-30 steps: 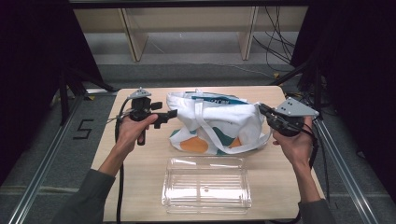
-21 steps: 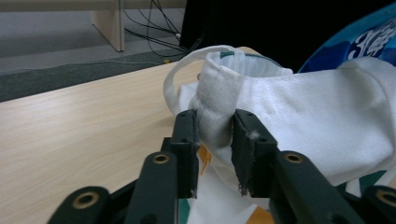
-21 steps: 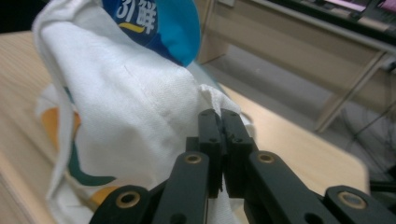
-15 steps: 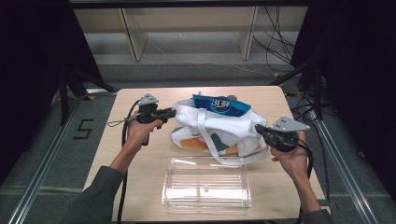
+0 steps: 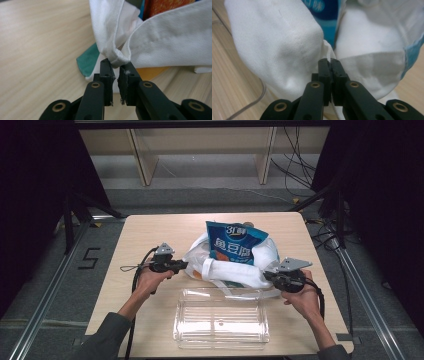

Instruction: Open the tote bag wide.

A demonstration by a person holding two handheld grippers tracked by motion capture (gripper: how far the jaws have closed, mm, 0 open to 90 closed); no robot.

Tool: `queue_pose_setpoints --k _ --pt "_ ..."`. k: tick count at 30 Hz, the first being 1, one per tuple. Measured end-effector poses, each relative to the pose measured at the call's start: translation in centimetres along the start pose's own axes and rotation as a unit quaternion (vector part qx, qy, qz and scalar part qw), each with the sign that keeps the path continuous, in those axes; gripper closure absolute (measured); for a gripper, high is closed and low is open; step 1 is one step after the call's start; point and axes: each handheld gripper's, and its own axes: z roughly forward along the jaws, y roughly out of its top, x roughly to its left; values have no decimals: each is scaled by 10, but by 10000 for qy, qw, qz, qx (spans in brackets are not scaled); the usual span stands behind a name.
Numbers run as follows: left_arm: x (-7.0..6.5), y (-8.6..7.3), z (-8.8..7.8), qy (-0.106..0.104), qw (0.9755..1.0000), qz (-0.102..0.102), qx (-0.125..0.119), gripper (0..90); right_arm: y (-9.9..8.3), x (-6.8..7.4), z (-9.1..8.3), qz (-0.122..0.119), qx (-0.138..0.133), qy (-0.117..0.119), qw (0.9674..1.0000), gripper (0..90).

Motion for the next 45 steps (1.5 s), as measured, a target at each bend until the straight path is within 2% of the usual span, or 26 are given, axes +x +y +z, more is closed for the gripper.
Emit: queue_pose_setpoints --k 5,9,10,11,14,15,16,18,21,22,23,24,26,27,28,29,30,31,32,33,38,40,42,43,44,45 --pt "-1 -2 0 -49 10000 -19 12 807 -13 -3 8 36 167 80 9998 886" --pt "0 7 -22 -205 9984 -389 -364 716 -13 -5 5 186 137 123 9997 816" --pt "0 15 -34 -308 9975 -412 -475 639 -11 -3 1 538 97 109 9984 753" --pt "0 22 -44 -306 9976 -341 -528 560 -7 -5 -8 651 20 84 9978 718" --pt "3 47 -61 -274 9964 -317 -732 446 6 -12 -25 727 -378 -40 9966 582" --pt "4 57 -63 -284 9958 -318 -805 421 16 -16 -35 737 -612 -54 9954 573" --pt "4 66 -63 -259 9961 -319 -780 421 16 -16 -35 737 -612 -54 9954 573" --pt "2 84 -55 -119 9973 -285 -673 412 27 -18 -39 677 -848 -64 9941 543" --pt "3 100 -25 -1 9993 -162 -349 397 33 -18 -35 797 -860 -123 9930 536" --pt "2 106 -4 -14 10000 -28 -48 388 36 -26 -24 889 -796 -389 9921 547" --pt "2 106 -4 -14 10000 -28 -48 400 36 -26 -24 889 -796 -389 9921 547" --pt "1 107 7 3 10000 39 65 431 36 -34 -15 1154 -572 -567 9901 557" --pt "1 99 36 204 9965 340 736 611 32 -42 -1 1254 -284 -752 9888 586" --pt "1 99 36 204 9965 340 736 683 29 -45 6 1215 -159 -743 9897 626" --pt "4 84 56 263 9928 345 1115 759 25 -46 13 1114 11 -721 9911 676" --pt "5 75 64 266 9904 387 1304 801 22 -46 20 1204 113 -687 9903 727" --pt "7 66 70 288 9886 433 1414 823 16 -50 26 985 195 -697 9925 779" --pt "7 66 70 288 9886 433 1414 842 11 -50 32 1059 230 -631 9921 818" --pt "10 56 74 291 9912 225 1273 850 7 -51 36 1057 338 -594 9920 844" --pt "10 55 72 253 9909 268 1296 852 4 -54 41 869 360 -642 9935 858" --pt "3 52 70 384 9906 347 1265 850 3 -65 59 721 543 -852 9923 858" --pt "5 52 69 364 9915 244 1228 842 5 -69 64 700 538 -853 9924 848" --pt "7 54 66 327 9930 63 1134 810 12 -68 57 904 357 -858 9916 799" --pt "7 61 60 386 9942 103 995 732 23 -66 40 808 10 -759 9938 782" --pt "7 61 60 386 9942 103 995 673 23 -66 40 808 10 -759 9938 782" --pt "6 71 53 439 9941 196 971 609 35 -58 20 806 -228 -541 9950 752"
